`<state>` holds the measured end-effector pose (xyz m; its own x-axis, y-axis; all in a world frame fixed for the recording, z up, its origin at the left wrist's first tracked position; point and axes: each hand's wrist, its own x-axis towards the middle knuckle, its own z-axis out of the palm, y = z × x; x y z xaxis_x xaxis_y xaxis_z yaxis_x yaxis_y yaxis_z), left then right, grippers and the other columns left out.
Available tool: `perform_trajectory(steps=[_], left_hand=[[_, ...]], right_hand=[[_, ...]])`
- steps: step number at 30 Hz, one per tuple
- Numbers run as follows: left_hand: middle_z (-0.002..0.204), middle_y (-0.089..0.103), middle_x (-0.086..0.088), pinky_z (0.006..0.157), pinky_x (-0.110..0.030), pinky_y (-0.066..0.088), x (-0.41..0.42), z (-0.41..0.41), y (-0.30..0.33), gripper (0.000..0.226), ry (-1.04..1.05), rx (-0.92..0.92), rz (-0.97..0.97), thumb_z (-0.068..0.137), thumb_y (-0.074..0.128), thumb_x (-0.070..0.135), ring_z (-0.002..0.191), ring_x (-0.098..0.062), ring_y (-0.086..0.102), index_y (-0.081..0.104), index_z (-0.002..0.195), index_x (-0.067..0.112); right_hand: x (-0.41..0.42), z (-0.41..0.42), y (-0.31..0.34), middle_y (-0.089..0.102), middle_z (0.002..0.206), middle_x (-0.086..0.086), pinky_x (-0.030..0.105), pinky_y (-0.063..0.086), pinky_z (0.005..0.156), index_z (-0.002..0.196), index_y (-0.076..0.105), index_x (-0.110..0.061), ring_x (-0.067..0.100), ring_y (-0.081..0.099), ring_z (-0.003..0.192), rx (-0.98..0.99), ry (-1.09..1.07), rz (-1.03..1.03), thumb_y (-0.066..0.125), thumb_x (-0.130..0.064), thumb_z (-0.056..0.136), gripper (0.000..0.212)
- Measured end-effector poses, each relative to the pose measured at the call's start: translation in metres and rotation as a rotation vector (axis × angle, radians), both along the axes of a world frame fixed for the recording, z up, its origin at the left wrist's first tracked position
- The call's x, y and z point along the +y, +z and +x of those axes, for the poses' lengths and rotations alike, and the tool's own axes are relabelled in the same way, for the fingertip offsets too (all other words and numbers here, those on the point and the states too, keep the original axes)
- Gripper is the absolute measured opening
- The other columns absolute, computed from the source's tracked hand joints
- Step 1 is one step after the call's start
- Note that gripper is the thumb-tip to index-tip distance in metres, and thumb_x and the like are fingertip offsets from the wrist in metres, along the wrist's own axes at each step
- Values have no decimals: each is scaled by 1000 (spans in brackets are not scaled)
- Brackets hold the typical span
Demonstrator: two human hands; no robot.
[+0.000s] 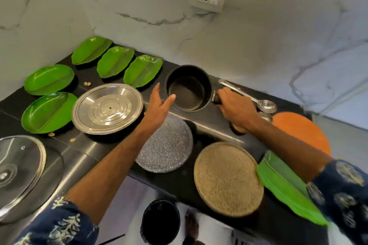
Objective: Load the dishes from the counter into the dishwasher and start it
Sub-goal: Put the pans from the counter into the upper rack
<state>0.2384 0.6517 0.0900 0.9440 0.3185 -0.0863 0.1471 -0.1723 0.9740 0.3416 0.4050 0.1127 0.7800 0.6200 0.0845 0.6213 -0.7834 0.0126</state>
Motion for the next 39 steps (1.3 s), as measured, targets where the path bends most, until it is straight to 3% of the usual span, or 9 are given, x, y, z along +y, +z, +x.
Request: perform_trajectory(steps=[5,11,14,22,25,32,34,36,39], left_hand=[[135,55,-4,98,-24,49,-65,-65,18,44,-247,-142,-240,97,53,15,126,-17,52,44,140,23],[110,65,-4,90,-26,50,-187,-147,19,33,-568,-67,-285,91,57,18,104,-18,61,55,123,17],[114,70,-1,95,-34,51,-250,-182,7,24,-757,43,-275,101,53,22,111,-23,64,60,125,21],[123,65,-3,108,-46,46,-419,-294,-27,23,-1148,268,-171,93,64,37,122,-21,60,55,113,32],[121,64,1,108,-43,45,-479,-324,-54,27,-1219,290,-145,92,65,36,117,-15,60,54,115,29],[123,53,8,64,-36,59,-623,-351,-119,27,-1144,490,-80,102,52,33,119,-18,53,43,127,31],[118,55,7,73,-45,59,-658,-347,-137,26,-1066,506,-91,98,58,36,115,-20,55,47,121,29],[125,53,0,91,-55,54,-694,-342,-158,47,-997,480,-27,89,67,46,114,-20,55,47,127,25],[132,43,-2,105,-56,45,-732,-330,-188,59,-959,443,63,98,61,28,123,-22,48,33,147,12]], right_hand=[[-78,-169,13,56,114,-3,39,47,57,121,50,-22,22,62,97,-1,-190,65,55,-47,94,37],[-177,-354,6,58,124,-1,41,47,74,127,51,-23,27,60,109,110,-572,166,55,-48,95,41],[-228,-433,-8,56,130,-3,42,50,79,133,45,-28,27,61,112,161,-675,264,52,-47,96,43],[-356,-600,-56,60,117,-11,35,52,84,125,48,-33,10,58,103,318,-990,441,54,-42,97,31],[-408,-637,-85,56,110,-16,27,44,81,122,49,-34,3,52,96,371,-1051,465,57,-38,97,27],[-554,-650,-157,51,103,-20,33,52,82,123,52,-33,4,52,95,554,-1092,477,51,-42,100,25],[-589,-635,-178,55,103,-17,35,52,81,122,51,-34,9,55,94,571,-1072,478,49,-44,100,25],[-623,-617,-203,60,105,-10,34,48,80,123,52,-33,13,57,95,568,-1064,499,50,-42,100,25],[-657,-587,-240,63,109,-4,31,39,77,120,54,-25,18,57,99,557,-1091,513,51,-37,100,23]])
